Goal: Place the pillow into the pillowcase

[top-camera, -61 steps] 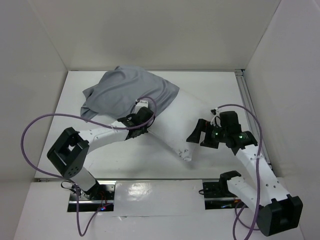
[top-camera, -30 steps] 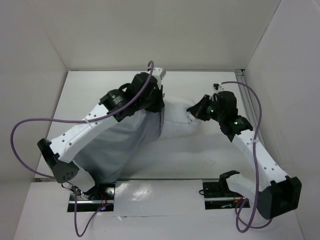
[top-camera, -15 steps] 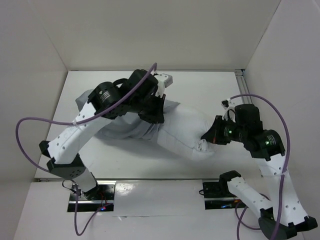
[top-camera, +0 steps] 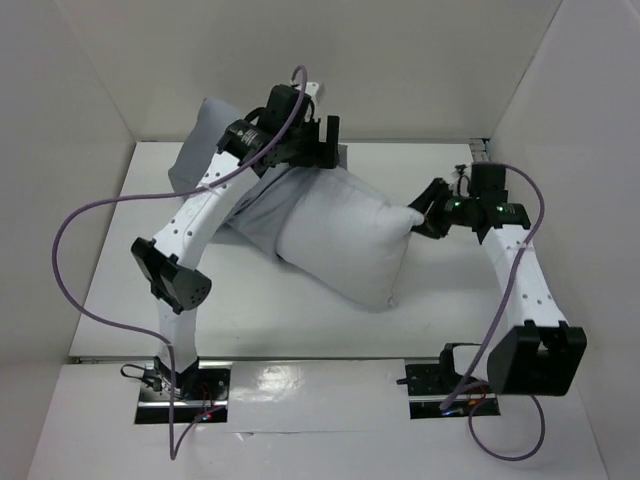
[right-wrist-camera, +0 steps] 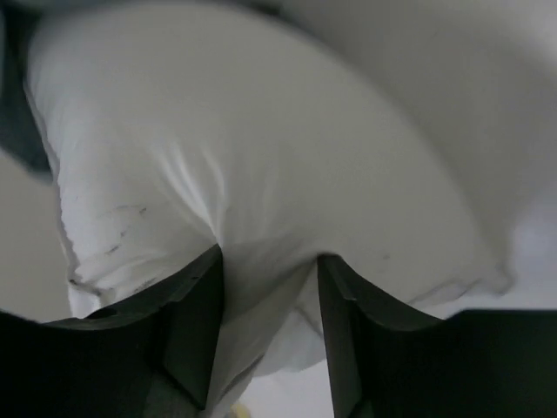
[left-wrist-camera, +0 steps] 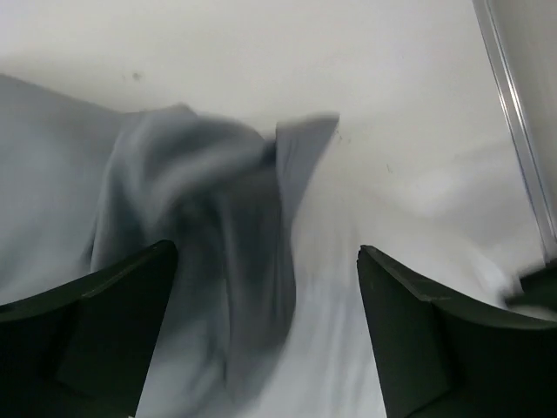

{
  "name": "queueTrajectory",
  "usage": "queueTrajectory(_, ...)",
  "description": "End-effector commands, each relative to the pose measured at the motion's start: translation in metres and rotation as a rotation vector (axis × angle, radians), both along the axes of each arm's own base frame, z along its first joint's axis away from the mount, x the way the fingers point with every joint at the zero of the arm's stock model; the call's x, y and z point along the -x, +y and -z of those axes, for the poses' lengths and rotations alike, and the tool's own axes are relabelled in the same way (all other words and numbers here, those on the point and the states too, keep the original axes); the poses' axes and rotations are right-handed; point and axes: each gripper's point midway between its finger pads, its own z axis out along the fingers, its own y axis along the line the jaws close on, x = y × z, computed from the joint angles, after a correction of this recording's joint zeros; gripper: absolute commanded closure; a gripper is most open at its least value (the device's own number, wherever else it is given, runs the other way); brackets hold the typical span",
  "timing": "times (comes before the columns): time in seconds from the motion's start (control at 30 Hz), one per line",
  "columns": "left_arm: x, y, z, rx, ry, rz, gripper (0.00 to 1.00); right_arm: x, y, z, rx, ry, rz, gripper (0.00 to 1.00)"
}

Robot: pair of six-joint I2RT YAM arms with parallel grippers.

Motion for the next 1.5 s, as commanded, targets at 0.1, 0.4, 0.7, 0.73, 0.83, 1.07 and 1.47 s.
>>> queueTrajectory(0.1,0.051,0.06,-0.147,0.054,-0.45,-0.156,0.03,-0.09,-0.118,-0.009,0.189,-0.235,0.399,0.31)
queueTrajectory(0.4,0.047,0.085,-0.022,-0.139,-0.206,-0.203,0.32,-0.064,-0.152,-0.03,0.464,-0.323,0.508,0.03)
queueTrajectory(0.7,0.02,0.063,0.073,-0.288,-0.038,-0.195,0.26,-0.051,-0.156,-0.044,0.537,-0.35,0.501,0.0)
queueTrajectory(0.73,0.017,0.061,0.078,-0.294,-0.031,-0.194,0.24,-0.051,-0.15,-0.039,0.522,-0.343,0.457,0.0)
queueTrajectory(0.83,0.005,0.057,0.099,-0.324,-0.012,-0.215,0.23,-0.047,-0.123,-0.017,0.443,-0.294,0.309,0.0)
queueTrajectory(1.07,-0.006,0.05,0.122,-0.346,0.023,-0.229,0.27,-0.018,-0.092,0.046,0.326,-0.181,0.178,0.0)
queueTrajectory(1.47,-0.021,0.049,0.116,-0.28,0.042,-0.235,0.42,-0.019,-0.063,0.068,0.199,-0.168,0.057,0.0)
